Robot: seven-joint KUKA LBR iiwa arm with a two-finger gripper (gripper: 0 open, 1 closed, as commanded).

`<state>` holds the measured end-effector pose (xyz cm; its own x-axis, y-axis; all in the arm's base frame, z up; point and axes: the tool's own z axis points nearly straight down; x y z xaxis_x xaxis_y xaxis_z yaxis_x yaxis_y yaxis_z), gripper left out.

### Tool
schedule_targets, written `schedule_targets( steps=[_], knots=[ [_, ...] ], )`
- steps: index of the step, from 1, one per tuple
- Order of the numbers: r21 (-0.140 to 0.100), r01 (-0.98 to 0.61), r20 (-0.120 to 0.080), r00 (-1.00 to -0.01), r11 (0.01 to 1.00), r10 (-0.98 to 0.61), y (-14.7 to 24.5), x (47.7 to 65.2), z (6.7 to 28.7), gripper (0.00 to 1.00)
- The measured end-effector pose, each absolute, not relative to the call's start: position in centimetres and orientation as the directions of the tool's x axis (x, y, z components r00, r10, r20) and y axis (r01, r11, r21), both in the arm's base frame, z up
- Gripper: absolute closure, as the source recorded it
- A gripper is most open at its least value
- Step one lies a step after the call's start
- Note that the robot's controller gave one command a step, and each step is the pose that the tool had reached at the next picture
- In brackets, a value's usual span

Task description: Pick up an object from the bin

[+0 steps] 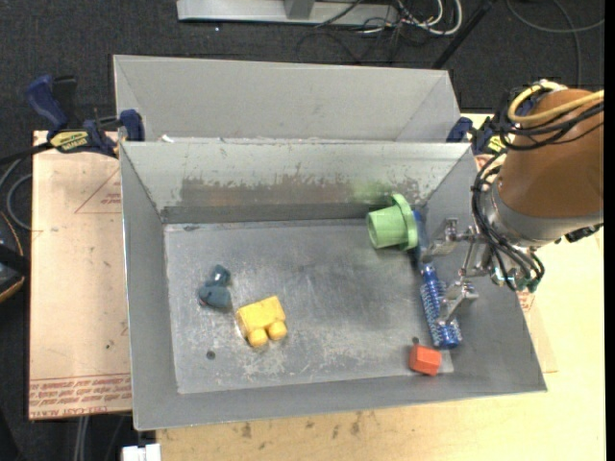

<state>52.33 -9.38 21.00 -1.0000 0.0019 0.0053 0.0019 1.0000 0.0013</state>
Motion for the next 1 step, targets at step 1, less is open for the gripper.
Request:
schedule_targets(
  steps=[1],
  knots=[
    [0.0, 0.148, 0.004, -0.989, 0.989, 0.148, -14.63, 52.92, 14.44, 0.0]
  ],
)
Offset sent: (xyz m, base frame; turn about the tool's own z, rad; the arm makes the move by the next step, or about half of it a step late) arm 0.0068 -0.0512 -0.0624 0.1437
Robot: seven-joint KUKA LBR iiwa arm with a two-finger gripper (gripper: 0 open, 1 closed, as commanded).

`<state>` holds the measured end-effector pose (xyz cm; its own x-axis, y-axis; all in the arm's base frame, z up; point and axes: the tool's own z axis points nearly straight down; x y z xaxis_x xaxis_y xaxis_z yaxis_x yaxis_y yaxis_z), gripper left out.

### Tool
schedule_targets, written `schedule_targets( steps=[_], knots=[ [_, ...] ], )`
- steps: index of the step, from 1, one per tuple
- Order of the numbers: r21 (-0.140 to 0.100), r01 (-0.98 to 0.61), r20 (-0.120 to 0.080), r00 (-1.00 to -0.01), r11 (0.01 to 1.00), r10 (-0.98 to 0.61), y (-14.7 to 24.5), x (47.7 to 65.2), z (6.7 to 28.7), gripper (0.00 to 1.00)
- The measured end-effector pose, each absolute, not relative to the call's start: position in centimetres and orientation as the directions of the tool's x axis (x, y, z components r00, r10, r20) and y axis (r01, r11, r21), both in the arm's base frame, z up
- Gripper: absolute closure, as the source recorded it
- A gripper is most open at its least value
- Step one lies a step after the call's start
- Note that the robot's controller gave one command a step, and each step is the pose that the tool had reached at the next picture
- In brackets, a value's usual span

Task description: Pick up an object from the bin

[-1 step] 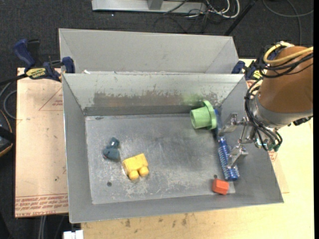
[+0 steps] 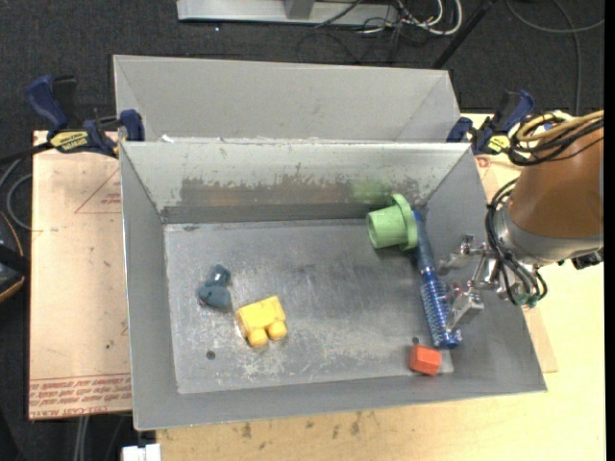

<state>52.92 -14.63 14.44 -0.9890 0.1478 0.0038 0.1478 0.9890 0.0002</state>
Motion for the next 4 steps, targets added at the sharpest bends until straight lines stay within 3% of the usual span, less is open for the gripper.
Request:
schedule_targets(
  steps=[1, 2, 3, 4],
  knots=[
    [-0.001, -0.576, -0.004, -0.817, 0.817, -0.576, -13.2, 56.7, 13.1, 0.0],
    [0.012, -0.955, -0.023, -0.295, 0.295, -0.955, -13.6, 58.5, 11.0, 0.0],
    [-0.005, -0.992, -0.027, -0.123, 0.123, -0.992, -13.1, 58.7, 10.7, 0.0],
    [-0.009, -0.996, -0.022, 0.086, -0.085, -0.996, -10.9, 58.3, 7.7, 0.0]
  ],
)
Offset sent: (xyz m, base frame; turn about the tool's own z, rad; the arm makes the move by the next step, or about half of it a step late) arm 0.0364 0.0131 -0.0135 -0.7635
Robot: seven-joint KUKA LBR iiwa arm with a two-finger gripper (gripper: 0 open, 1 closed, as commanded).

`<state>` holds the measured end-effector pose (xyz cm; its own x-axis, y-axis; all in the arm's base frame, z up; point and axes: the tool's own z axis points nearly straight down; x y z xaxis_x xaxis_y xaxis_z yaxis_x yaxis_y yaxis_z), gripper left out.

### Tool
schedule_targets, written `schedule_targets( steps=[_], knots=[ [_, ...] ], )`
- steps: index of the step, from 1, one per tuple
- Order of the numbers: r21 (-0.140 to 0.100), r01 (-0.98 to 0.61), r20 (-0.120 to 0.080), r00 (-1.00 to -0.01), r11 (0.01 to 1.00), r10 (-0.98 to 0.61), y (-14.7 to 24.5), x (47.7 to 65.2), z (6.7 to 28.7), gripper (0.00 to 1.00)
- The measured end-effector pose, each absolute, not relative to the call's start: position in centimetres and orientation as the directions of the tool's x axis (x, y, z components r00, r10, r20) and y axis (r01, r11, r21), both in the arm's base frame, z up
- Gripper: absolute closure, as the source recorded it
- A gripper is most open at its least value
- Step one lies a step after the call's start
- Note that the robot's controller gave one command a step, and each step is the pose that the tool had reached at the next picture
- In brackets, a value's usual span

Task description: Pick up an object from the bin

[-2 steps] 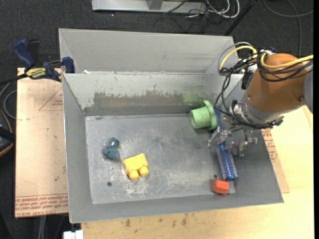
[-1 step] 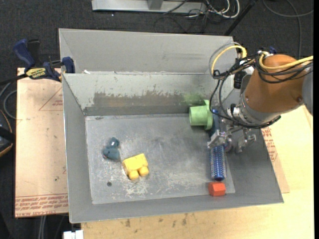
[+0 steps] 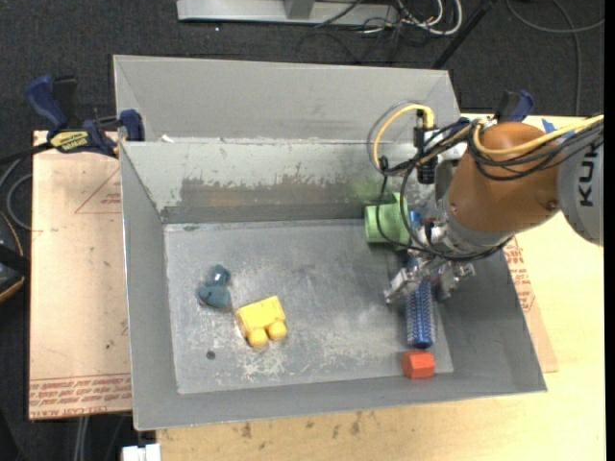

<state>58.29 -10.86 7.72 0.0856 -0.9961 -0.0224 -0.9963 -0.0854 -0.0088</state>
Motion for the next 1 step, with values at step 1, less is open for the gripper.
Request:
schedule_targets(
  steps=[1],
  knots=[
    [-0.012, -0.996, -0.011, 0.083, -0.083, -0.996, -11.62, 58.33, 7.71, 1.0]
  ],
)
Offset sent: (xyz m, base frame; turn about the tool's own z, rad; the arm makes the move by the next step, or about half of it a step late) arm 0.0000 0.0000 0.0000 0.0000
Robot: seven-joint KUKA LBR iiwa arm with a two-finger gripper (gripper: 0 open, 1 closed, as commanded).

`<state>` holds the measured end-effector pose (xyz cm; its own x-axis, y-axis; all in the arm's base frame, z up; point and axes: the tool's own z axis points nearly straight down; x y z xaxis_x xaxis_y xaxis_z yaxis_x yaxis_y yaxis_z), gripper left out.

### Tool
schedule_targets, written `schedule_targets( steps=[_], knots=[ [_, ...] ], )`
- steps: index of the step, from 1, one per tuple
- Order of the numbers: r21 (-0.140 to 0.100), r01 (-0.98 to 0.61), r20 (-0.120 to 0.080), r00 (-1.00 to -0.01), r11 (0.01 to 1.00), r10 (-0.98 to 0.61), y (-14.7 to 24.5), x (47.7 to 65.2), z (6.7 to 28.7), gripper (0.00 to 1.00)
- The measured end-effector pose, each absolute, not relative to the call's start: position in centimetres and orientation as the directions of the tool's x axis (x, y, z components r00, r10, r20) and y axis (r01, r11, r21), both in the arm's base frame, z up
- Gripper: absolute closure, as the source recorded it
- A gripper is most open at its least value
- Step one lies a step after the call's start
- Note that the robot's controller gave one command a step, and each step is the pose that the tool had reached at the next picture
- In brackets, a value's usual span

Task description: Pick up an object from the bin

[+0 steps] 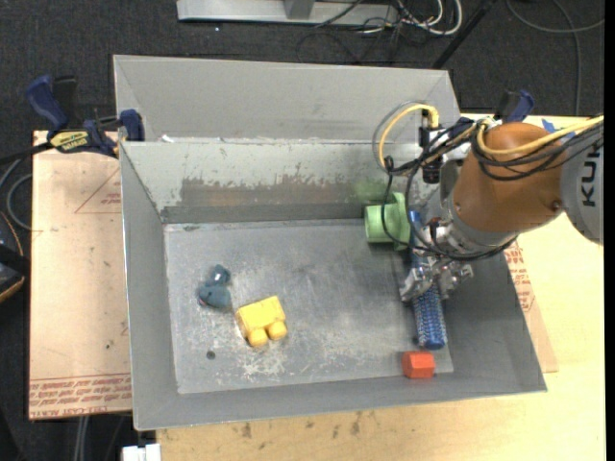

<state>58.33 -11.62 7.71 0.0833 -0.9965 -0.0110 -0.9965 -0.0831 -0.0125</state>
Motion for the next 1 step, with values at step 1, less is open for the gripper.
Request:
schedule_targets(
  steps=[1],
  knots=[
    [-0.002, -0.997, -0.004, 0.082, -0.082, -0.997, -11.43, 58.4, 8.87, 1.0]
  ],
)
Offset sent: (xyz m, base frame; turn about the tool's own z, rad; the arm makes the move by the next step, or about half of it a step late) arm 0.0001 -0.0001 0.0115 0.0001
